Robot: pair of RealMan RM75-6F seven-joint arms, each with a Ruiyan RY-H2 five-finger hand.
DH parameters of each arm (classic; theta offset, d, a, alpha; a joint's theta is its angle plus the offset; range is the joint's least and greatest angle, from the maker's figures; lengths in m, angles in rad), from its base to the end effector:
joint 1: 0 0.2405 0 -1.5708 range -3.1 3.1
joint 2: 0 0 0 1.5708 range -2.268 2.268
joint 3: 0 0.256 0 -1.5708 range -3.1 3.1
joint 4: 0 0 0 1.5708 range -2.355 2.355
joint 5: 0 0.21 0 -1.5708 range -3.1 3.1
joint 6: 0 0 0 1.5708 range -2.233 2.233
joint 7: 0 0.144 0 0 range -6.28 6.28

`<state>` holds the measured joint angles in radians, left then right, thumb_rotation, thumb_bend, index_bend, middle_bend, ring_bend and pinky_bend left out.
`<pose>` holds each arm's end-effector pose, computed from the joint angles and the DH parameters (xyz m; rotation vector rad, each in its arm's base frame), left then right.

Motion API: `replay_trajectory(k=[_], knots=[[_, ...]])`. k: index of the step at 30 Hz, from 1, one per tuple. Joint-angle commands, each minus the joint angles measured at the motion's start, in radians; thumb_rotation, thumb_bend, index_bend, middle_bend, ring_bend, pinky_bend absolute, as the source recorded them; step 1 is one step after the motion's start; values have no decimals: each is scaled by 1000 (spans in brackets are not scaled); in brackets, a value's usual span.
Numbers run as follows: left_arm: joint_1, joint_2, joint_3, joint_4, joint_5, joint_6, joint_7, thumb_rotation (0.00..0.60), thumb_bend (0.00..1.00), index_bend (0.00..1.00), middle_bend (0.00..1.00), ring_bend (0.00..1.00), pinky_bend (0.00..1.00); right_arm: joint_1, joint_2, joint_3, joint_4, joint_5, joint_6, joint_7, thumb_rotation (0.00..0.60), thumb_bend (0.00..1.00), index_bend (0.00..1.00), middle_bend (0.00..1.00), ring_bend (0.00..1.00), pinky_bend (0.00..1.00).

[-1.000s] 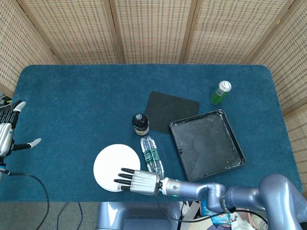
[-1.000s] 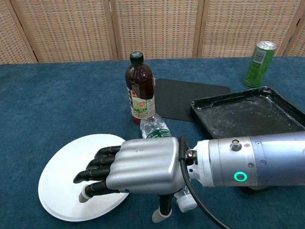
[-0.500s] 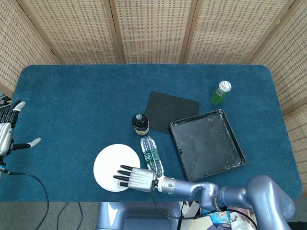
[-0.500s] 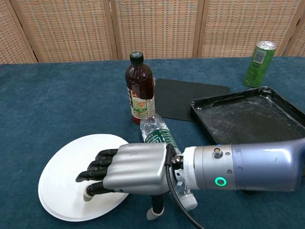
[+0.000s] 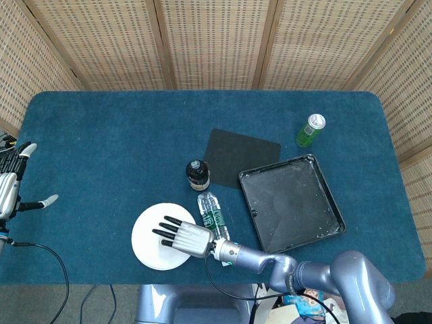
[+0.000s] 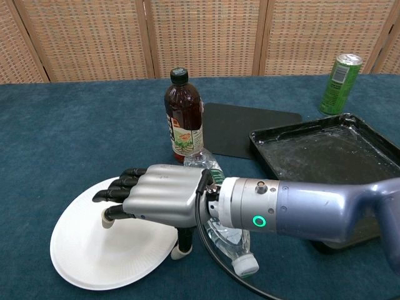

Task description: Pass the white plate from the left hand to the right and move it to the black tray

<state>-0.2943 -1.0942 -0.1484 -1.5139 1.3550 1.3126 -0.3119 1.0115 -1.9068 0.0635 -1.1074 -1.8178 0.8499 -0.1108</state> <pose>-0.3028 0.2701 0.1809 -1.3098 -1.0447 -1.1208 -0.0321 -0.2826 -0.1430 2.5801 -0.2115 1.1437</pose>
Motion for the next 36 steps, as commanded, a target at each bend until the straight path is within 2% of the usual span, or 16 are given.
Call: replay_trajectory(k=[1,8,11,13,16,18,21,27,36], knots=[[1,1,-2,0,0,0,-1,600,0,0,0,0,0,3,-12,8,16,12,21,8,600,208,207,0,0,0],[3,3,-4,-1,3,-2,-6,600,0,0,0,0,0,12,-23,16,39,32,45,15,600,438,217,0,0,0],[3,3,-4,-1,5,-3,-6,600,0,0,0,0,0,16,-26,12,45,36,50,15,600,483,234,0,0,0],[3,3,-5,0,5,-4,-7,600,0,0,0,0,0,19,-28,7,49,36,55,17,600,486,263,0,0,0],[4,2,-6,1,5,-6,-6,600,0,0,0,0,0,21,-31,0,54,37,63,22,600,486,363,0,0,0],[4,2,-6,1,5,-7,-7,600,0,0,0,0,0,23,-34,-4,59,36,73,27,600,485,488,0,0,0],[5,3,-7,1,6,-7,-9,600,0,0,0,0,0,24,-36,-8,66,36,88,32,600,486,616,0,0,0],[7,5,-8,-1,8,-6,-13,600,0,0,0,0,0,25,-30,-14,65,26,136,53,600,486,638,0,0,0],[9,6,-7,-4,16,-5,-18,600,0,0,0,0,0,22,8,7,41,-14,289,124,600,484,641,0,0,9]])
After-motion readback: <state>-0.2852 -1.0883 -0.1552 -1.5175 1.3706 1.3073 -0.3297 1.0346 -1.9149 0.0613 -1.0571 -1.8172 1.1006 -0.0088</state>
